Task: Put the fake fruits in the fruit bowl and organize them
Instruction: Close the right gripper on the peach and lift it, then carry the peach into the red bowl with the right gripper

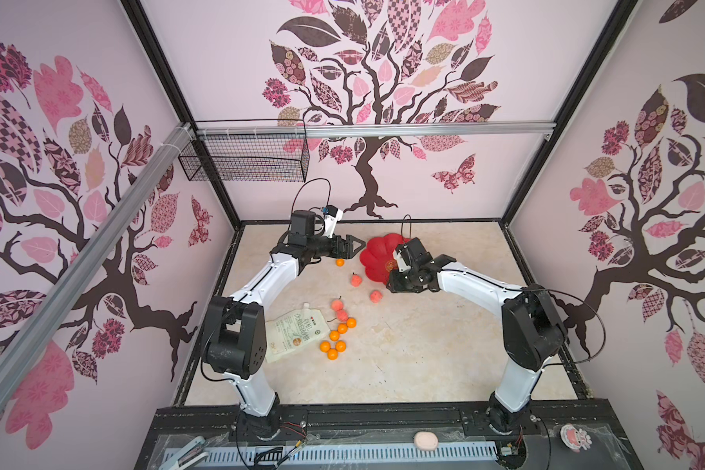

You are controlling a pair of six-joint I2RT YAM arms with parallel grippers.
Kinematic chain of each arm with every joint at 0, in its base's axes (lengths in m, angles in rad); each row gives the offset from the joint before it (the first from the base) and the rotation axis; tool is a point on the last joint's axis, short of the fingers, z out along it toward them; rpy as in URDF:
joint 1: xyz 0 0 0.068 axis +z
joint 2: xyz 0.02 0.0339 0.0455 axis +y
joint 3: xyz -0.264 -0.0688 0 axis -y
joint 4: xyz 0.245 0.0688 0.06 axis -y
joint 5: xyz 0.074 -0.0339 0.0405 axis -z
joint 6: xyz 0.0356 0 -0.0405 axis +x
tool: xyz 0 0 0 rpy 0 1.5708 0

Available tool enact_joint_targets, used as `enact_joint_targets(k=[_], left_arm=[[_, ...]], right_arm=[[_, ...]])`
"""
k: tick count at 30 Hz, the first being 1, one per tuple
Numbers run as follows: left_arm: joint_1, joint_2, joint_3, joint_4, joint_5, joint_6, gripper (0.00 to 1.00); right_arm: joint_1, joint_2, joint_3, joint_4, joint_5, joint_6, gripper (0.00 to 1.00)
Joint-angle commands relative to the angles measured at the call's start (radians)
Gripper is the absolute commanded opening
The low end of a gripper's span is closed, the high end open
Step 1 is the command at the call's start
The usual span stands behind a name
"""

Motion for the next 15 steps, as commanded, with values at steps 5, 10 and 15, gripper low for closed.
enact_joint_targets(k=[5, 10, 15], left_arm=[[-0.045, 0.054, 0.016, -0.022, -0.187, -0.079, 0.99], [-0.071, 0.062, 0.014, -0.022, -0.213, -0.077, 0.99], [-0.092, 0.066, 0.019, -0.031, -0.235, -0.073, 0.99]], right_arm=[[-0.066, 0.085, 0.127, 0.012, -0.034, 0.042, 0.41], [-0.079, 0.2, 0.262, -0.034, -0.006, 0.037, 0.41], [-0.08, 0.31, 0.4, -0.078, 0.03, 0.031, 0.41]])
